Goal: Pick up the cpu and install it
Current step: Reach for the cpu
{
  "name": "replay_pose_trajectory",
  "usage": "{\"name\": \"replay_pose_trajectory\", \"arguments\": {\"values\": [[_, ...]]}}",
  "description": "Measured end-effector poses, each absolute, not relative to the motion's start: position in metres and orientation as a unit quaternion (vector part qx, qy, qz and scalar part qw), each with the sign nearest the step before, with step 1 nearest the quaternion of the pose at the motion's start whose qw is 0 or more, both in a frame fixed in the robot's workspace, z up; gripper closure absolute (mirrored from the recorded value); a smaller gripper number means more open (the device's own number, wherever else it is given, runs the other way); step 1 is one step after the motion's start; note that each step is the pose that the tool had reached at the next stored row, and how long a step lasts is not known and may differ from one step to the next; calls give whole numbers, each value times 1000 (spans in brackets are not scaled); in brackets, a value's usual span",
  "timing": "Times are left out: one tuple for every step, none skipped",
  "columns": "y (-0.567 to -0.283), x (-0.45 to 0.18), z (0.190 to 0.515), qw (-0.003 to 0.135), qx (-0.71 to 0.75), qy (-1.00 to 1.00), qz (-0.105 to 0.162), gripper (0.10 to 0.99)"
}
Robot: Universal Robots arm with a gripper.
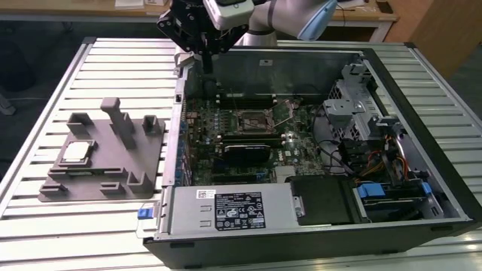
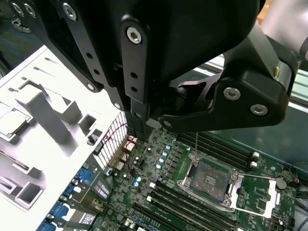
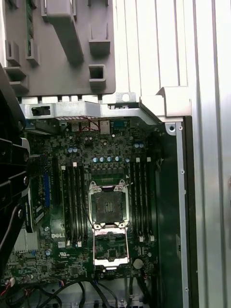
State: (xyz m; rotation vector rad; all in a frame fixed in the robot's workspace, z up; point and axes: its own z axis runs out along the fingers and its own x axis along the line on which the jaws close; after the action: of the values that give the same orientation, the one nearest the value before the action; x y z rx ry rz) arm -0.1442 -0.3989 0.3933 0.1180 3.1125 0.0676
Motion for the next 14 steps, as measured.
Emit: {"name": "replay_pose_trajectory", "arguments": {"values": [[-399, -145, 393, 13, 38, 999, 22, 980], [-399, -145, 393, 13, 38, 999, 22, 980], [-399, -145, 393, 13, 38, 999, 22, 980], [-399, -146, 393, 13, 38, 999, 22, 980], [-399, -147, 393, 13, 38, 999, 22, 980], [-399, -147, 393, 13, 38, 999, 22, 980], [-399, -148, 393, 13, 38, 999, 22, 980], [-399, -149, 393, 13, 38, 999, 22, 980], [-399, -150, 393, 13, 38, 999, 22, 980], [-399, -151, 393, 13, 38, 999, 22, 980], [-399, -152, 393, 13, 38, 999, 22, 980], [-399, -153, 393, 13, 38, 999, 22, 980], [-399, -154, 393, 13, 38, 999, 22, 980], [-399, -156, 393, 13, 38, 999, 22, 980]]}}
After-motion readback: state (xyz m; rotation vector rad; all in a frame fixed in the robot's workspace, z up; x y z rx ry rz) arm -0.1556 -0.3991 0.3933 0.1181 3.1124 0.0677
